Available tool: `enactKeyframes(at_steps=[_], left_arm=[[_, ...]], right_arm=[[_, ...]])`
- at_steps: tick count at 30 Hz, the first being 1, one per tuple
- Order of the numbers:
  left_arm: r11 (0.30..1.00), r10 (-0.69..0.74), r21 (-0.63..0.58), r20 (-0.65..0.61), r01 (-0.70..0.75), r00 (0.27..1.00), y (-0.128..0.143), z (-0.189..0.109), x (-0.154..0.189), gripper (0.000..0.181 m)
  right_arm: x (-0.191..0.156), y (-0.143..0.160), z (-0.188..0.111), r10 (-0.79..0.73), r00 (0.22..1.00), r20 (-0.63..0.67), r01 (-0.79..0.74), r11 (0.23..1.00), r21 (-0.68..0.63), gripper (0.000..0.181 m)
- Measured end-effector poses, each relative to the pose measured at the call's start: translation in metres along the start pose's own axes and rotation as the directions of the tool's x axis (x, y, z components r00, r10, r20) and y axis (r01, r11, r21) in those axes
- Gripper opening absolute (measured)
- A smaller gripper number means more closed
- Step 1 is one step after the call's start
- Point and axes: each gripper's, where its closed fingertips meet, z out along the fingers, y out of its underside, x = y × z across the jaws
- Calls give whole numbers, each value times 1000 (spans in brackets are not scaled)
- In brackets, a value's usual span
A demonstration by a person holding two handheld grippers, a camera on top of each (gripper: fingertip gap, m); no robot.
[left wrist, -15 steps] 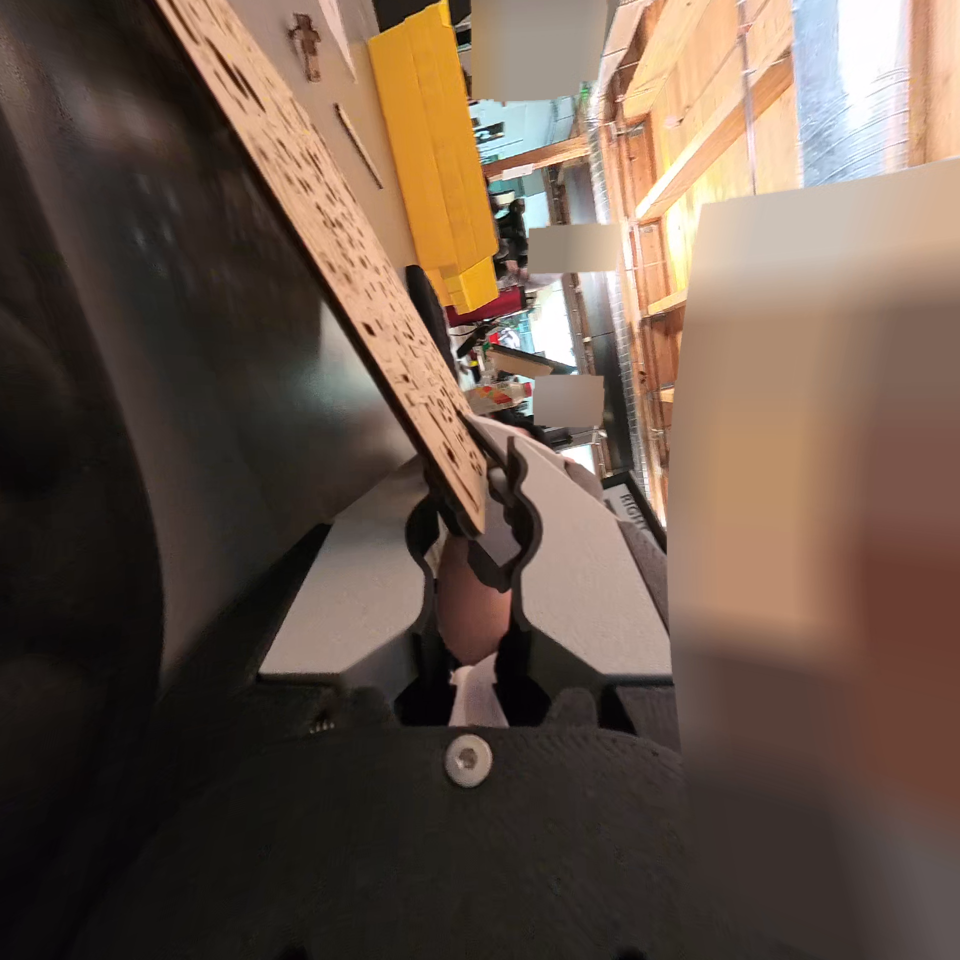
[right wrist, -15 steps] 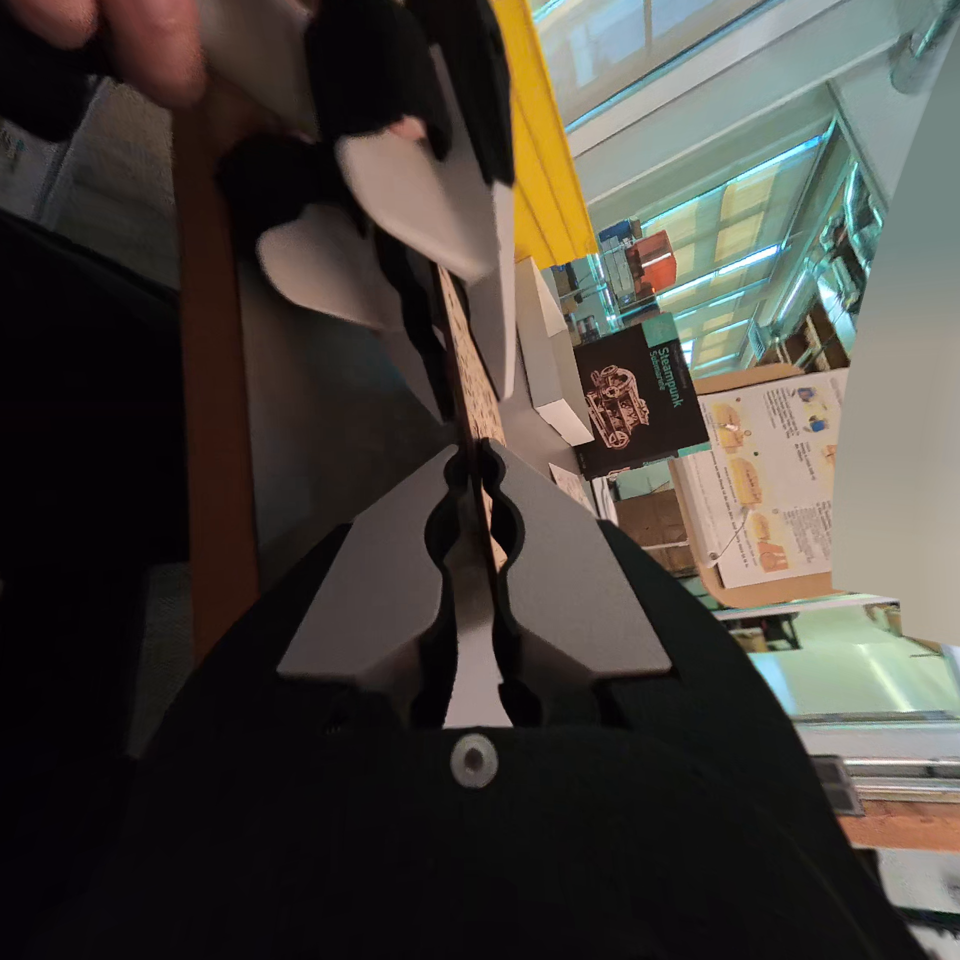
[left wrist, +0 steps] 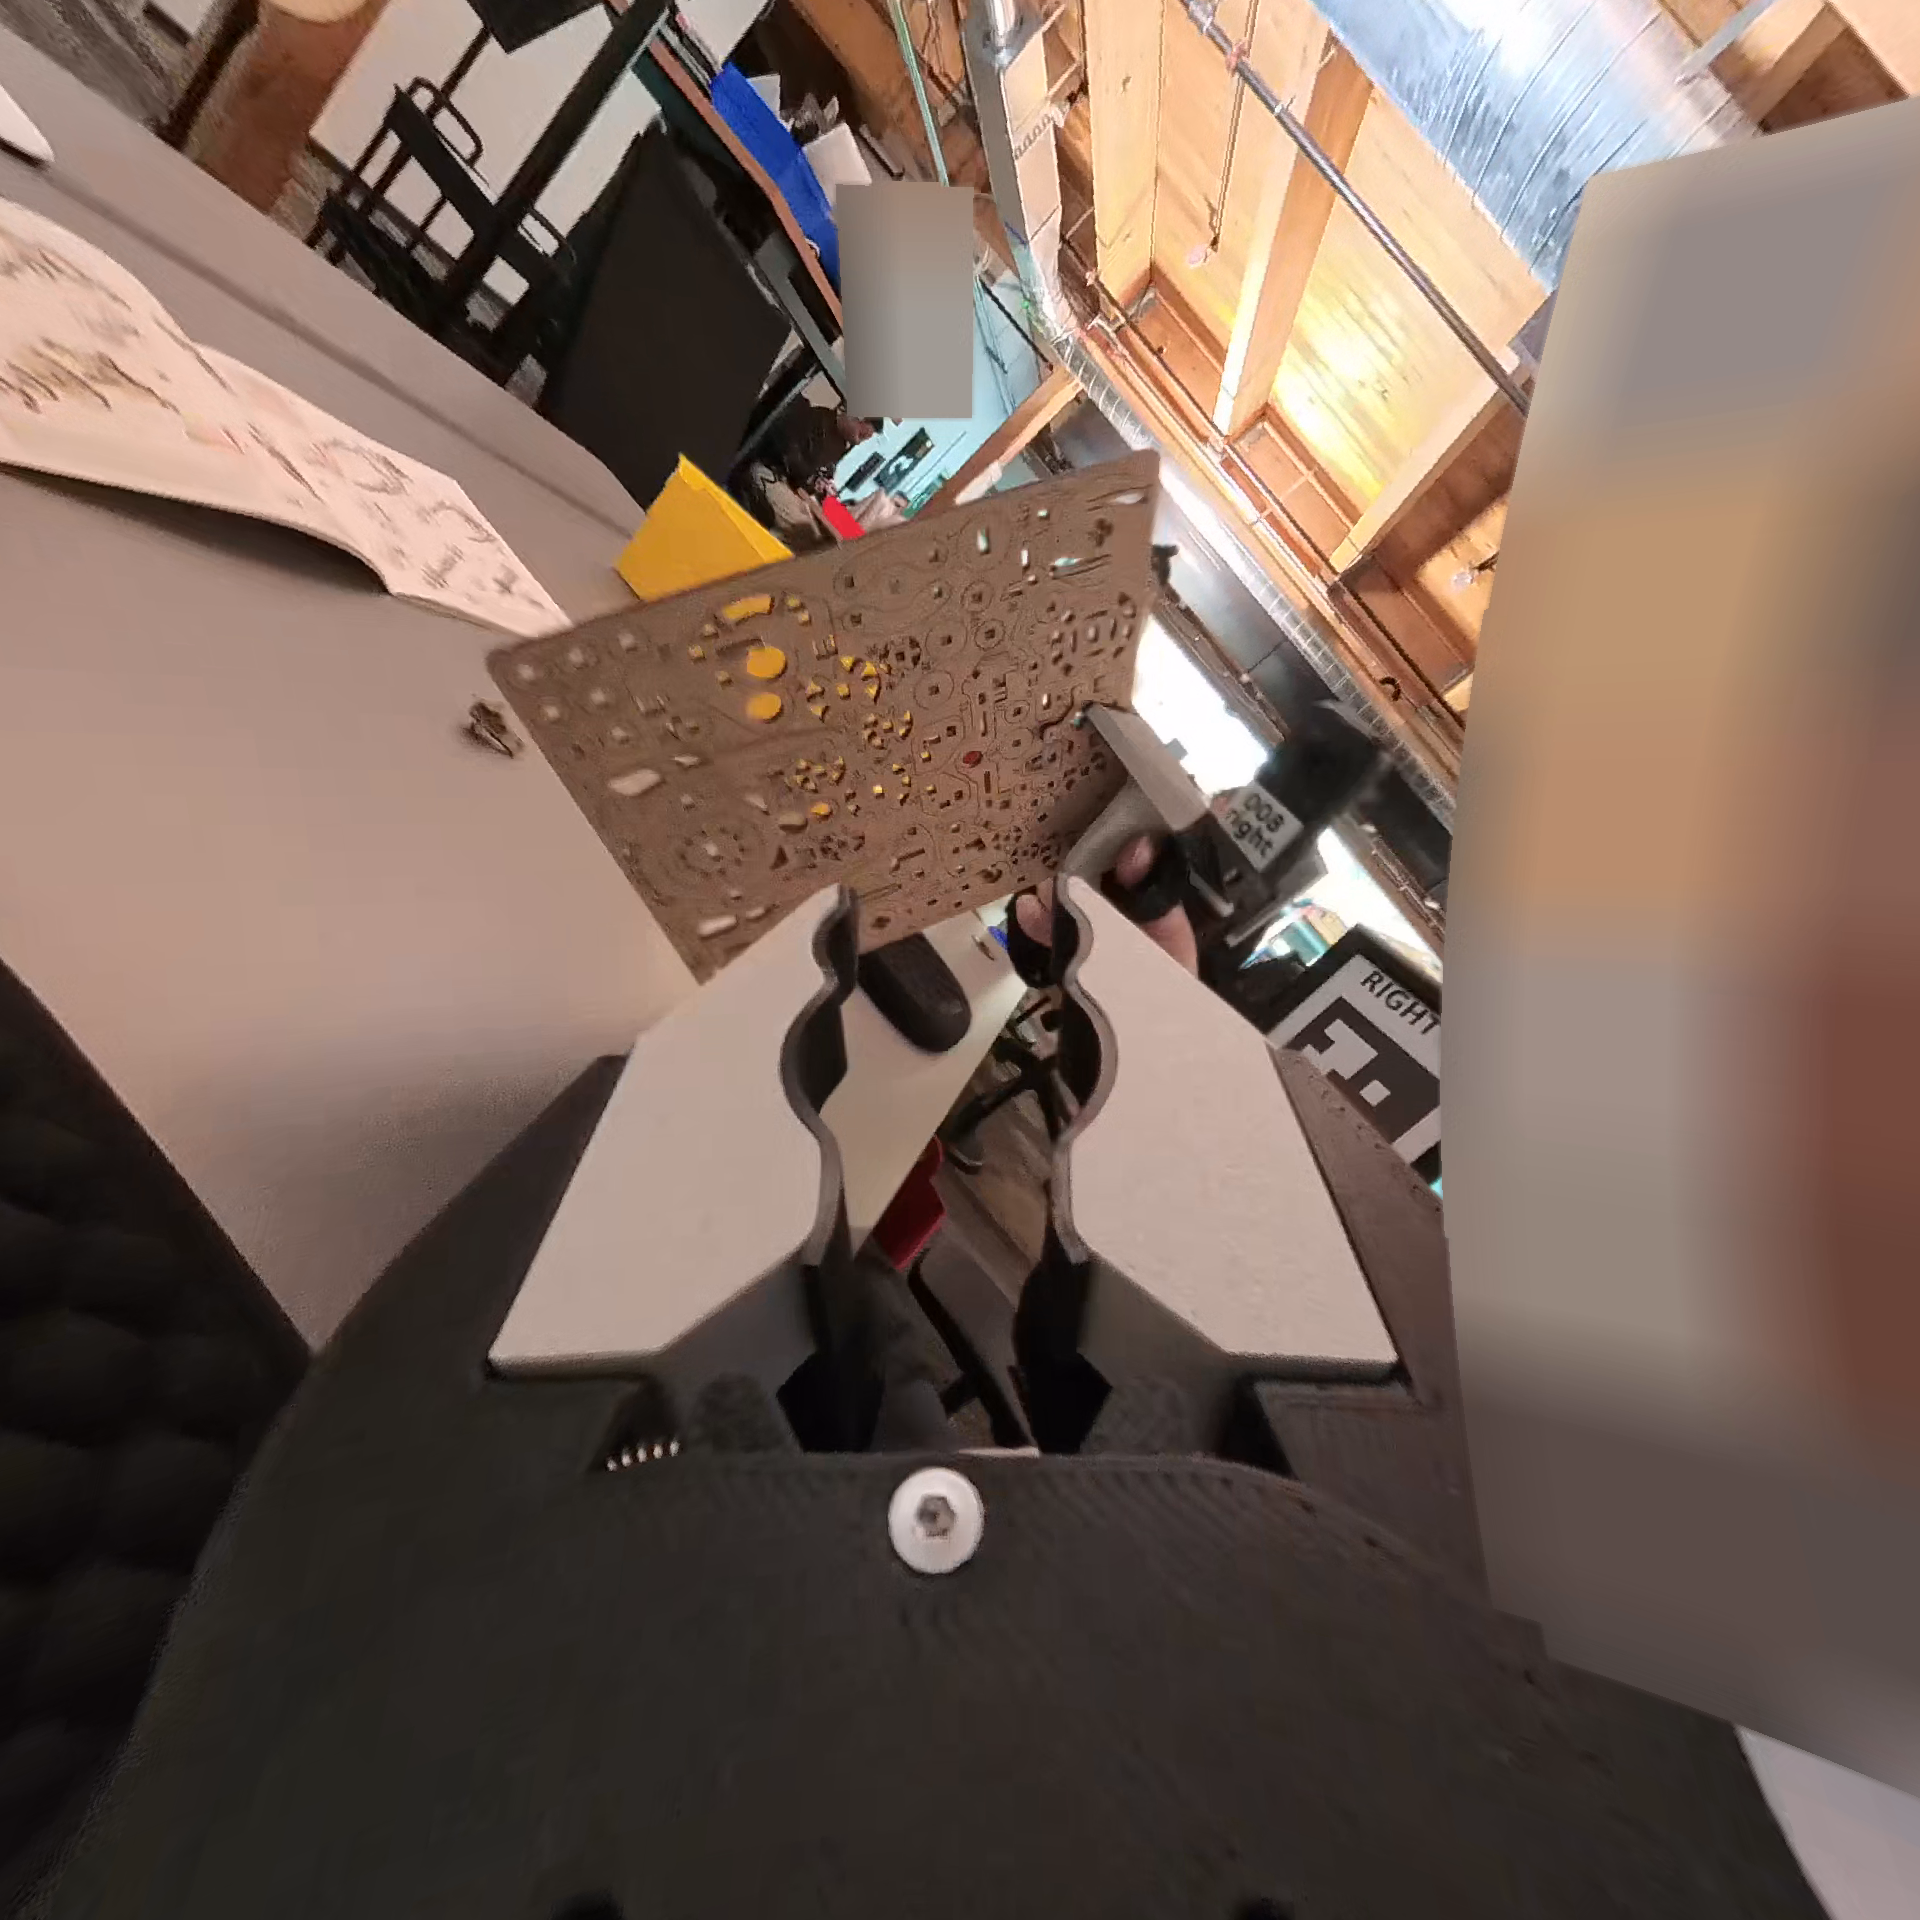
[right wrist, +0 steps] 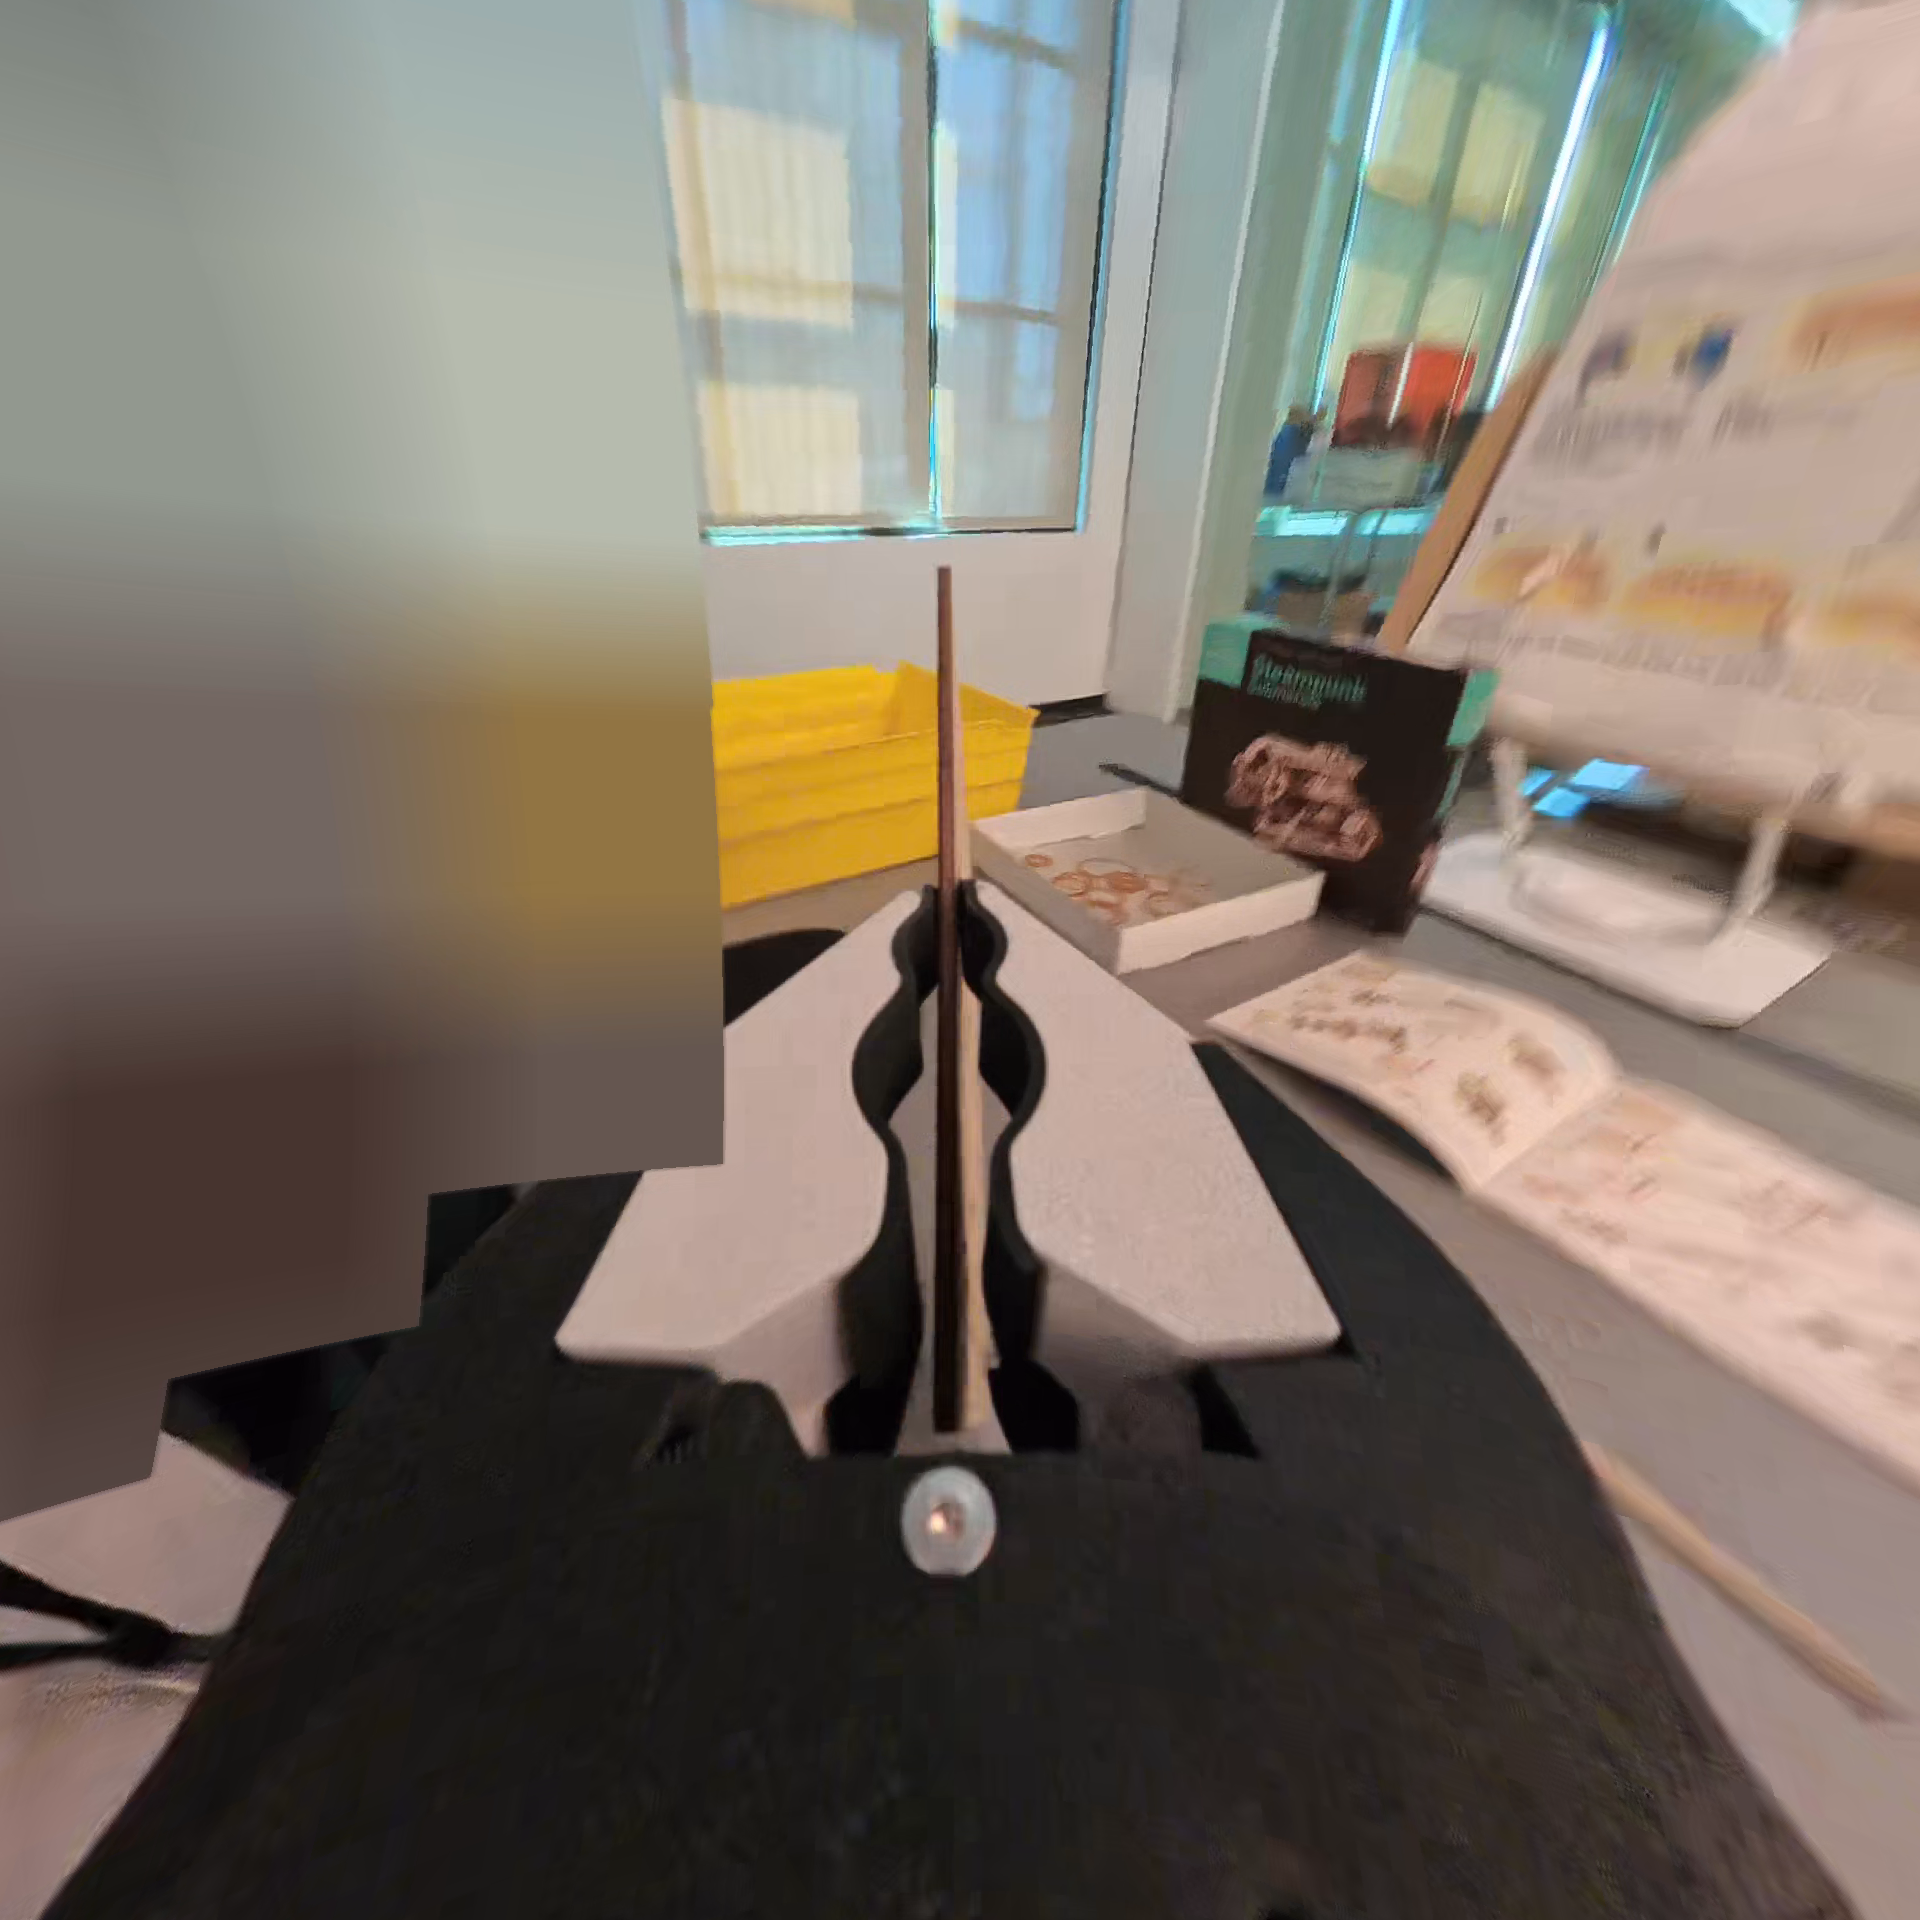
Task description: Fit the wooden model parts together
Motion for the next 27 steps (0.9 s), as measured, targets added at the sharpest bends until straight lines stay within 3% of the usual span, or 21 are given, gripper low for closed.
enactKeyframes(at_steps=[1,3,6,9,12,16,19,24,26,27], left_arm=[[1000,17,-1,8,-17,1000,-3,0,0,33],[997,73,-20,32,-72,997,-6,4,0,33],[975,216,-71,109,-209,970,-18,13,-8,37],[946,310,-148,146,-289,940,-39,29,-25,47],[921,298,-284,67,-268,952,-43,58,-40,54],[854,242,-458,-71,-247,968,-27,96,-55,64],[807,121,-558,-161,-191,980,-10,118,-64,63],[708,-101,-703,-203,-73,974,22,133,-78,28],[674,-189,-738,-212,-30,959,30,131,-77,3],[669,-204,-743,-207,-18,957,32,131,-80,1]], right_arm=[[9,1,-3,120,993,18,-120,993,-1,2],[28,9,-7,339,940,35,-339,941,-4,1],[42,29,-10,616,780,106,-613,787,-64,1],[43,48,-8,770,610,186,-753,637,-169,2],[42,67,-1,803,554,219,-755,595,-274,2],[42,81,13,813,520,262,-724,582,-371,2],[42,91,26,812,509,286,-677,583,-449,2],[41,107,45,821,484,302,-608,564,-559,3],[42,110,51,837,450,312,-606,543,-581,3],[42,110,53,848,423,319,-608,526,-595,3]])
